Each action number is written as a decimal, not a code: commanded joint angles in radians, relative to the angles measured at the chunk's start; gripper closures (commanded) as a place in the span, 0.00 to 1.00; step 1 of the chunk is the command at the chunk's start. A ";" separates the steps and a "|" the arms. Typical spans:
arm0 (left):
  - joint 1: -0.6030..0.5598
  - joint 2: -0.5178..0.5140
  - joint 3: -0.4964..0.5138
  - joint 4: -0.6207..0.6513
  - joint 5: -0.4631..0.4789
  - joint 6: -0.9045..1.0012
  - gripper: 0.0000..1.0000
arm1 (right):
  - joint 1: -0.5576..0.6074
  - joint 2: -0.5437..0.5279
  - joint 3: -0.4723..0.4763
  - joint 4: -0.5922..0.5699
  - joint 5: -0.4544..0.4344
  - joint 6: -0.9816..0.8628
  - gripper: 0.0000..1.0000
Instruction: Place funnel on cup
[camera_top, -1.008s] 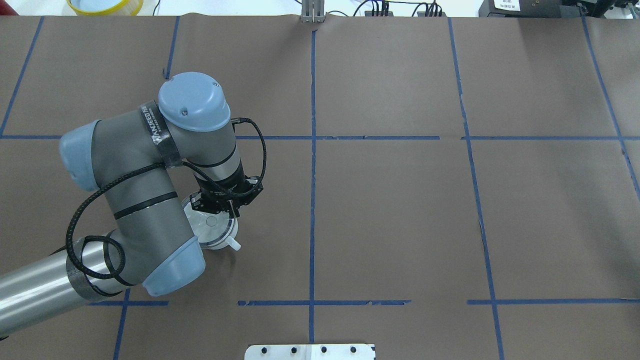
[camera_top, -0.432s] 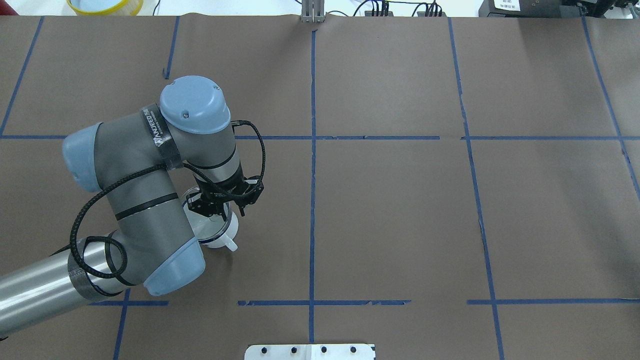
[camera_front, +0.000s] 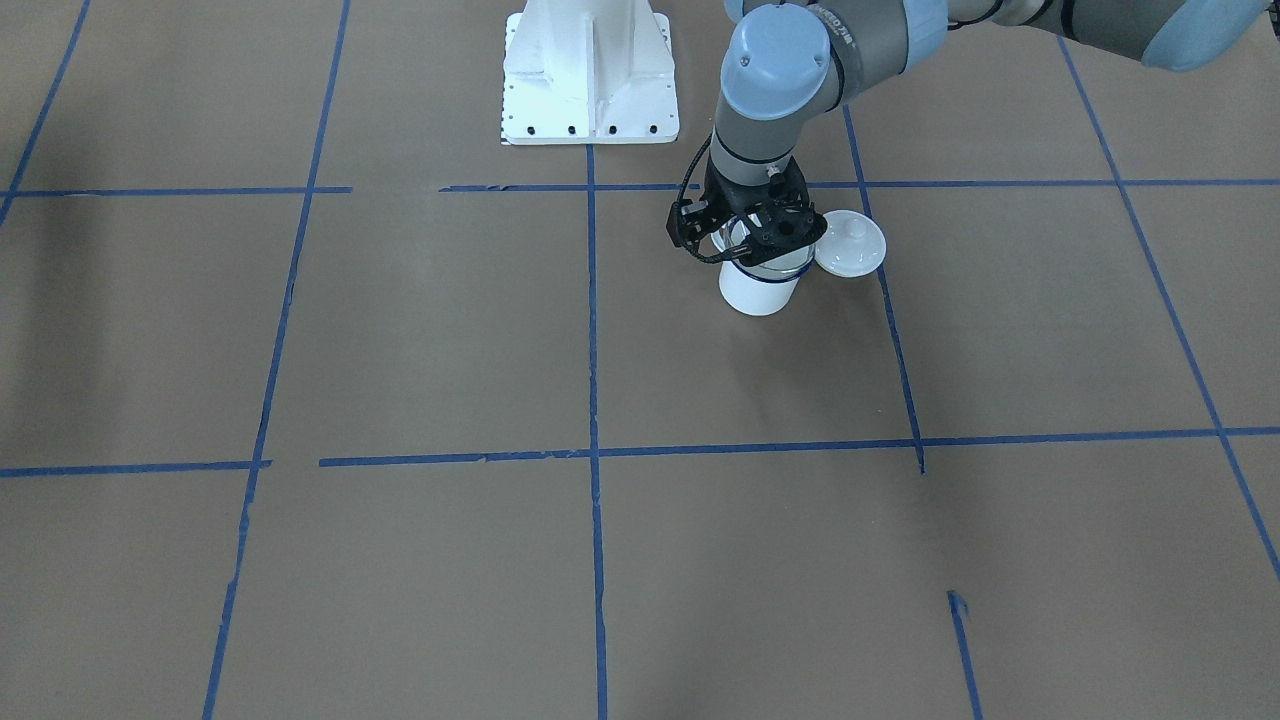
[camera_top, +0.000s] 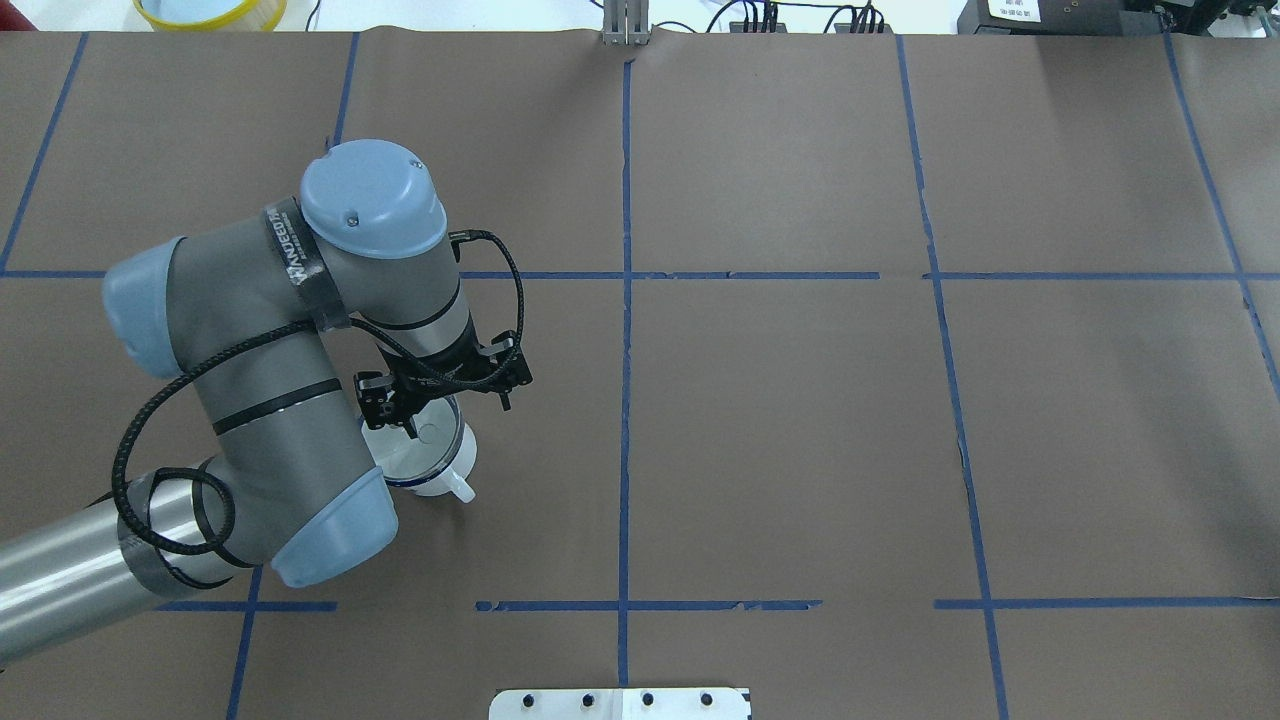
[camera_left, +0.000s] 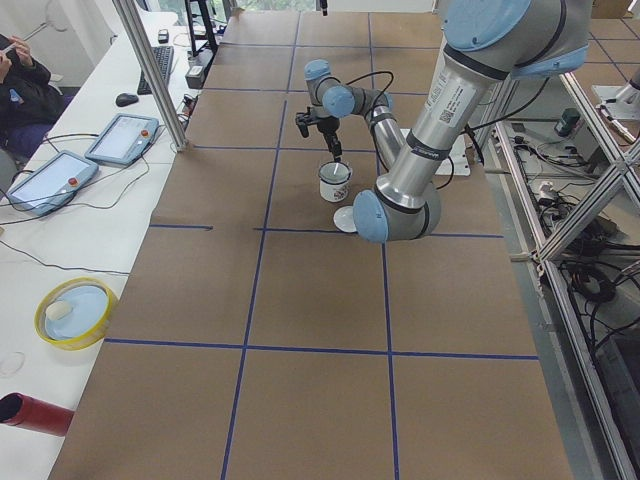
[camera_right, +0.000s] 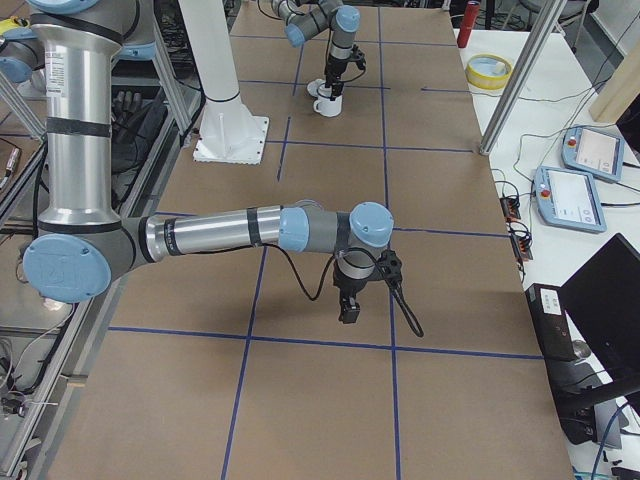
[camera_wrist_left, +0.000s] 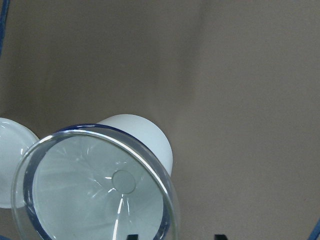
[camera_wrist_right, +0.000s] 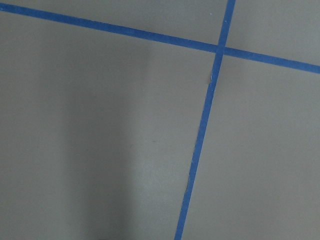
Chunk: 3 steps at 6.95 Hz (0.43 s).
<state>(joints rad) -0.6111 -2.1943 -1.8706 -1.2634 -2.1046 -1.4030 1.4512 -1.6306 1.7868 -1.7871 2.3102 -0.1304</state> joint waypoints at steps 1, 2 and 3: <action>-0.106 0.127 -0.178 -0.058 -0.002 0.188 0.00 | 0.000 0.000 -0.001 0.000 0.000 0.000 0.00; -0.192 0.265 -0.227 -0.177 -0.011 0.308 0.00 | 0.000 0.000 0.000 0.000 0.000 0.000 0.00; -0.275 0.384 -0.222 -0.270 -0.014 0.443 0.00 | 0.000 0.000 -0.001 0.000 0.000 0.000 0.00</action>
<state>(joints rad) -0.7884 -1.9541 -2.0680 -1.4206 -2.1131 -1.1143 1.4512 -1.6306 1.7865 -1.7871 2.3102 -0.1304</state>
